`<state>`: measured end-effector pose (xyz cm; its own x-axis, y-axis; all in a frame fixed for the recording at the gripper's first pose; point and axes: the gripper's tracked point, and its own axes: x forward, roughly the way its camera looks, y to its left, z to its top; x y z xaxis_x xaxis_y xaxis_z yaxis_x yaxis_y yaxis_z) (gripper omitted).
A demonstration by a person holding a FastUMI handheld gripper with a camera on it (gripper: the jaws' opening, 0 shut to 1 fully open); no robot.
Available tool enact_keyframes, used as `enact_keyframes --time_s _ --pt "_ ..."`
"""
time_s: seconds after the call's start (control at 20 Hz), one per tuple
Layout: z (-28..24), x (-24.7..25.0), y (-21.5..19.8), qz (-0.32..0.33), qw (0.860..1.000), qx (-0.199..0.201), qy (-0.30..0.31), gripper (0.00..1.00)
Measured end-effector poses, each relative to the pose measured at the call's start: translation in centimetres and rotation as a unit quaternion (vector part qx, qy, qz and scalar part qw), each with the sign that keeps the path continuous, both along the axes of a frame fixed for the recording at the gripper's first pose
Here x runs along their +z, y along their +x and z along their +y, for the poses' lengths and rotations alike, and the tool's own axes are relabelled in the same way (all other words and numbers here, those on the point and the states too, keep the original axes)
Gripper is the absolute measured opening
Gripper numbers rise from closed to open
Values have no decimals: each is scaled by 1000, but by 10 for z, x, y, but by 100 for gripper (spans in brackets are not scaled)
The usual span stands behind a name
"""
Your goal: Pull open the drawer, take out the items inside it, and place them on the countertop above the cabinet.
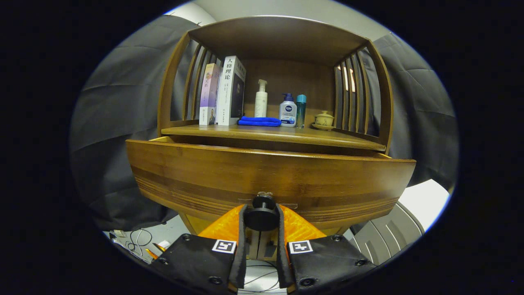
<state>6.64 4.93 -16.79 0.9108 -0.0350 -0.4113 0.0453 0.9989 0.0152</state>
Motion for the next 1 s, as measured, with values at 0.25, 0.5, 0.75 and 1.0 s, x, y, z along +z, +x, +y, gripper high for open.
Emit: enact_keyframes --time_s 0.25,0.5,0.75,1.0 --pt "2 3 -18 1 1000 1 0 33" --pt "6 1 -38 8 1000 2 -3 33" --pt "10 1 -52 10 1000 6 -5 33" --pt "11 2 -61 8 1000 11 -4 33"
